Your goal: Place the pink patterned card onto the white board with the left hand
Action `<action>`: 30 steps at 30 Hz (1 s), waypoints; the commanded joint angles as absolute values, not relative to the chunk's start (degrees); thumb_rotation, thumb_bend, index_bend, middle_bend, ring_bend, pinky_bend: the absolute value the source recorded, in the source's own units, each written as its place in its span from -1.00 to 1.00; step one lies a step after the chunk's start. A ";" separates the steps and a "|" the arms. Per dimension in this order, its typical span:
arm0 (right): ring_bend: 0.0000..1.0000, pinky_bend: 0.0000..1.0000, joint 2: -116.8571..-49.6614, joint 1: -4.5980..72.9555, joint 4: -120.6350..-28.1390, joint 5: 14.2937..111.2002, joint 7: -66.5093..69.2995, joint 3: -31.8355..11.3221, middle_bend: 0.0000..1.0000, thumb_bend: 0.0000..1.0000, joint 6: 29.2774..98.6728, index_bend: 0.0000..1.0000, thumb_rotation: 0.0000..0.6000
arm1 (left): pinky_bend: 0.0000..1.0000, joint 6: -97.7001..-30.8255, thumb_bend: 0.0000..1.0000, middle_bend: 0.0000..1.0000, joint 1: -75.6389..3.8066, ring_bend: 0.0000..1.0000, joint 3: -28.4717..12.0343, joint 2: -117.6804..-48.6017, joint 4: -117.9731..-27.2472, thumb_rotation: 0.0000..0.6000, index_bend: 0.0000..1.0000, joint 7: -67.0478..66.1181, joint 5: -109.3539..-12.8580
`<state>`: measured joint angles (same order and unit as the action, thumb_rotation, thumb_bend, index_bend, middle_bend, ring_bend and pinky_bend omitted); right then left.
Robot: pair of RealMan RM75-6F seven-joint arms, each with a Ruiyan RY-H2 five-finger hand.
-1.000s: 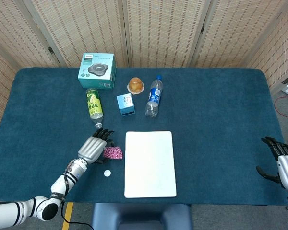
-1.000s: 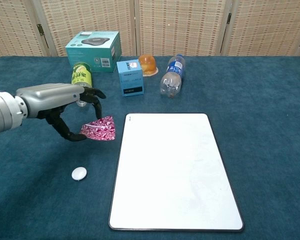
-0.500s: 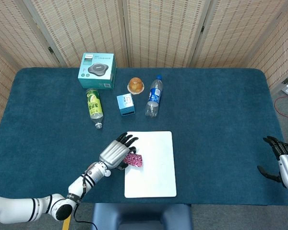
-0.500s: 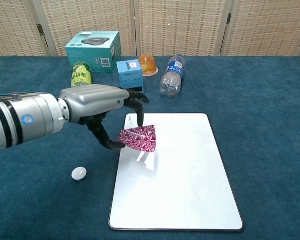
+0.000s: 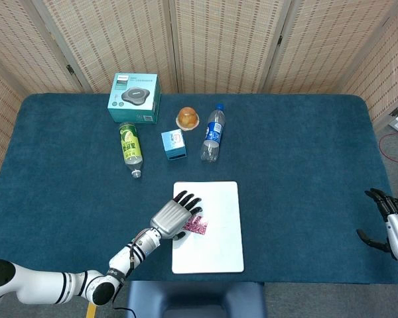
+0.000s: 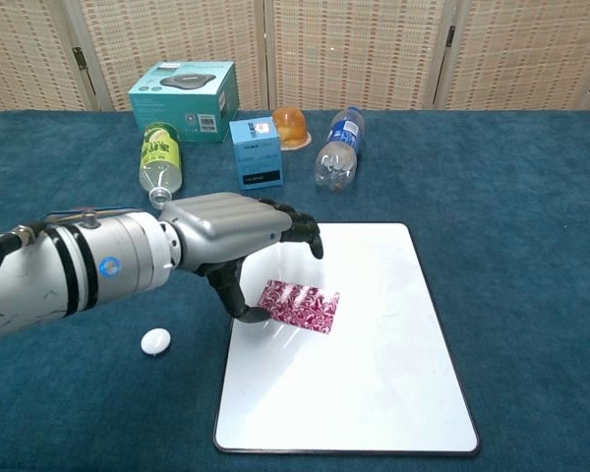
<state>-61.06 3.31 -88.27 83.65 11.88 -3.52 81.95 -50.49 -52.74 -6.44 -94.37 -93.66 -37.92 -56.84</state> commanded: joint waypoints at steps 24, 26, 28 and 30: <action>-0.68 -0.70 -61.42 4.07 -88.68 84.92 11.42 -3.48 -0.67 -0.50 81.82 -0.71 1.00 | -1.00 -60.03 -0.32 -0.78 -42.65 -0.91 3.63 -83.47 -98.24 1.00 -0.18 -31.35 -69.56; -0.68 -0.70 -61.41 4.07 -88.77 84.94 11.32 -3.47 -0.67 -0.50 81.86 -0.70 1.00 | -1.00 -60.51 -0.32 -0.78 -41.87 -0.90 4.25 -83.17 -98.20 1.00 -0.17 -30.88 -70.64; -0.68 -0.70 -61.40 4.05 -88.86 84.99 11.20 -3.45 -0.67 -0.50 81.95 -0.70 1.00 | -1.00 -61.10 -0.32 -0.78 -40.99 -0.90 4.86 -83.01 -98.00 1.00 -0.16 -30.23 -71.98; -0.68 -0.70 -61.41 4.03 -88.94 85.02 11.13 -3.42 -0.67 -0.50 82.00 -0.70 1.00 | -1.00 -61.66 -0.32 -0.78 -40.14 -0.89 5.51 -83.13 -97.57 1.00 -0.16 -29.80 -73.44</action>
<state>-61.41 4.03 -88.93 85.02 11.14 -3.43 82.00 -61.12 -40.79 4.90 -83.17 -97.93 -30.27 -72.48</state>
